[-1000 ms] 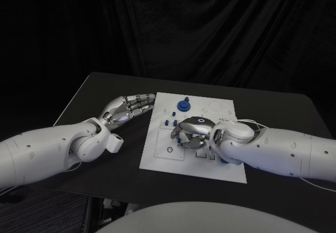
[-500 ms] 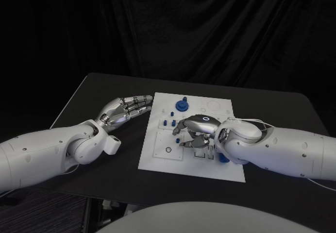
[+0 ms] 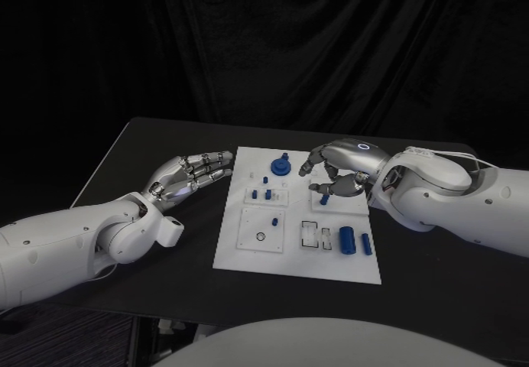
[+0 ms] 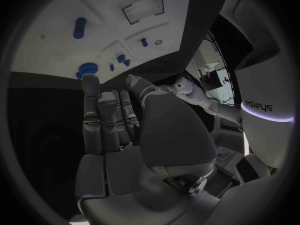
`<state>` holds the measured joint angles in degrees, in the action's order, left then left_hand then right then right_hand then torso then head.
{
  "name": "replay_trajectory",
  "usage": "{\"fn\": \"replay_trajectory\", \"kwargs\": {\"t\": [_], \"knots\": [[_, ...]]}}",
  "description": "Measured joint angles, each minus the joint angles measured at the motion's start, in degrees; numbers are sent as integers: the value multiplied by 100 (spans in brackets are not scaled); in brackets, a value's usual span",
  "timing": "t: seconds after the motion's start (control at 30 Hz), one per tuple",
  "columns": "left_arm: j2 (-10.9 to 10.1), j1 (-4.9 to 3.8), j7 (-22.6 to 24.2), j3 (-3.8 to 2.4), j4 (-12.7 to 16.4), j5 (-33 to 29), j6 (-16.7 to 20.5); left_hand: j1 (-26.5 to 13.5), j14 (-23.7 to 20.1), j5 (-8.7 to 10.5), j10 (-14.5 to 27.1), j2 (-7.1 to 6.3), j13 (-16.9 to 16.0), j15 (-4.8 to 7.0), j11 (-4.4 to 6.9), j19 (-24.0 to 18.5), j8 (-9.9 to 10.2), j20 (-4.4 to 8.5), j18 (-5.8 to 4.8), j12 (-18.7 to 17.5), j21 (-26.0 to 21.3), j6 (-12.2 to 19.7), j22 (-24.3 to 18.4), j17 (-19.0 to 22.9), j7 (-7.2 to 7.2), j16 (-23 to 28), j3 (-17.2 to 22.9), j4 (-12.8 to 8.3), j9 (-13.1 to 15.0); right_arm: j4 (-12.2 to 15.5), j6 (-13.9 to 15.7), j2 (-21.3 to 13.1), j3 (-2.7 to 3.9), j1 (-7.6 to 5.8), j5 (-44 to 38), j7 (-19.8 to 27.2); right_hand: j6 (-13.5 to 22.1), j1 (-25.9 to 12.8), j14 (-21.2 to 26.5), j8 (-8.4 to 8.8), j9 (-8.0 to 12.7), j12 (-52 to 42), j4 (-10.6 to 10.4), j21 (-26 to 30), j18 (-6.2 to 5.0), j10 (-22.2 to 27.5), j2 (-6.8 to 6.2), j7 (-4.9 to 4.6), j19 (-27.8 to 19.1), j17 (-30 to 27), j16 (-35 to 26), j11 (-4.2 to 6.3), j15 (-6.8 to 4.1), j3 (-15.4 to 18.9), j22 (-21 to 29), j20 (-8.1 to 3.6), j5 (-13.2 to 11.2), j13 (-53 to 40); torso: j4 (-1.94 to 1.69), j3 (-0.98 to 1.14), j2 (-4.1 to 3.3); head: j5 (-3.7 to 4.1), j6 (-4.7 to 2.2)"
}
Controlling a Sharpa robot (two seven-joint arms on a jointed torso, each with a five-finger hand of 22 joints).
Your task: Assemble the parts on the task board
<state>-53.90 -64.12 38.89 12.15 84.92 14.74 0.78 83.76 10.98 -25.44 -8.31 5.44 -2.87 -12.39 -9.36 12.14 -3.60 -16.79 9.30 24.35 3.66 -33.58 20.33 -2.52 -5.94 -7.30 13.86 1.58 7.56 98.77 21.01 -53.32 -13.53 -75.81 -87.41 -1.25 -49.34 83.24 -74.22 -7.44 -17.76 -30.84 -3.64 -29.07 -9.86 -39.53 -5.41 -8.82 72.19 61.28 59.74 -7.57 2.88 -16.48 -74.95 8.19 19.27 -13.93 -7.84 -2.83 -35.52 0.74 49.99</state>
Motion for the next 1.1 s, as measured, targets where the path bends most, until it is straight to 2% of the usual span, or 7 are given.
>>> {"fn": "replay_trajectory", "kwargs": {"t": [0.1,0.2,0.23,0.37,0.47,0.77,1.1], "knots": [[0,0,0,0,0,0,0,-5,0,0,0,5,0,0,0,0,0,0,0,0,0,0,0,0,0,0,0,0,0,-64,-84,-84,-35,-39,0,-164,0,-3,4,9,49,32,-31,38,0,2,-3,0,0,-27,-7,-2,-3,-31,0,0,-90,62,-1,-1,0,44,0],[4,0,0,0,0,0,0,-16,0,0,0,16,0,0,0,8,0,9,0,0,0,0,0,0,0,0,16,16,0,-191,-189,-90,-53,-42,-4,-322,808,-188,269,267,333,267,-162,614,0,563,-74,148,-249,-231,-250,-113,71,100,12,64,-395,186,-4,0,-1,71,0],[9,1,0,0,-2,0,0,-30,0,0,0,30,0,0,0,20,0,21,0,0,0,-3,-1,0,-3,0,16,16,0,-253,-245,-90,-56,-38,-12,-392,883,-232,277,291,373,270,-199,662,0,642,-91,167,-269,-230,-250,-125,79,137,17,83,-465,201,-7,-1,-1,77,0],[41,3,0,0,-8,0,-2,-30,0,0,0,30,0,0,0,41,0,0,-1,0,0,-20,-1,0,-20,0,16,16,0,-365,-434,-123,-65,43,-55,-572,856,-327,277,291,461,238,-354,678,0,823,-84,207,-268,-184,-150,-145,79,317,14,82,-763,240,-7,-1,-3,79,0],[50,5,0,0,-8,0,-3,-30,0,0,0,30,0,0,0,41,0,0,-1,0,0,-20,-1,0,-20,0,16,16,0,-437,-554,-106,-77,122,-90,-658,791,-327,277,291,507,161,-429,666,1,823,-84,158,-246,-162,-113,-145,79,417,0,104,-888,249,-5,-1,-4,90,0],[69,22,0,-1,-12,0,-11,-30,0,0,0,30,0,0,0,41,0,0,-1,0,0,-20,-2,0,-20,0,32,32,-1,-686,-690,70,-74,304,-155,-709,559,-270,158,223,589,-66,-482,360,0,519,-27,27,-41,-79,65,-112,87,501,0,123,-900,293,-7,10,-17,160,0],[67,40,0,1,-9,-1,-29,-30,0,0,0,29,0,0,0,40,0,0,-1,0,0,-20,-2,0,-20,0,32,32,-1,-965,-694,252,-75,464,-186,-648,251,-76,77,140,622,-94,-384,266,0,169,73,-10,61,-85,117,-53,44,483,1,62,-460,425,-9,20,-25,159,0]]}}
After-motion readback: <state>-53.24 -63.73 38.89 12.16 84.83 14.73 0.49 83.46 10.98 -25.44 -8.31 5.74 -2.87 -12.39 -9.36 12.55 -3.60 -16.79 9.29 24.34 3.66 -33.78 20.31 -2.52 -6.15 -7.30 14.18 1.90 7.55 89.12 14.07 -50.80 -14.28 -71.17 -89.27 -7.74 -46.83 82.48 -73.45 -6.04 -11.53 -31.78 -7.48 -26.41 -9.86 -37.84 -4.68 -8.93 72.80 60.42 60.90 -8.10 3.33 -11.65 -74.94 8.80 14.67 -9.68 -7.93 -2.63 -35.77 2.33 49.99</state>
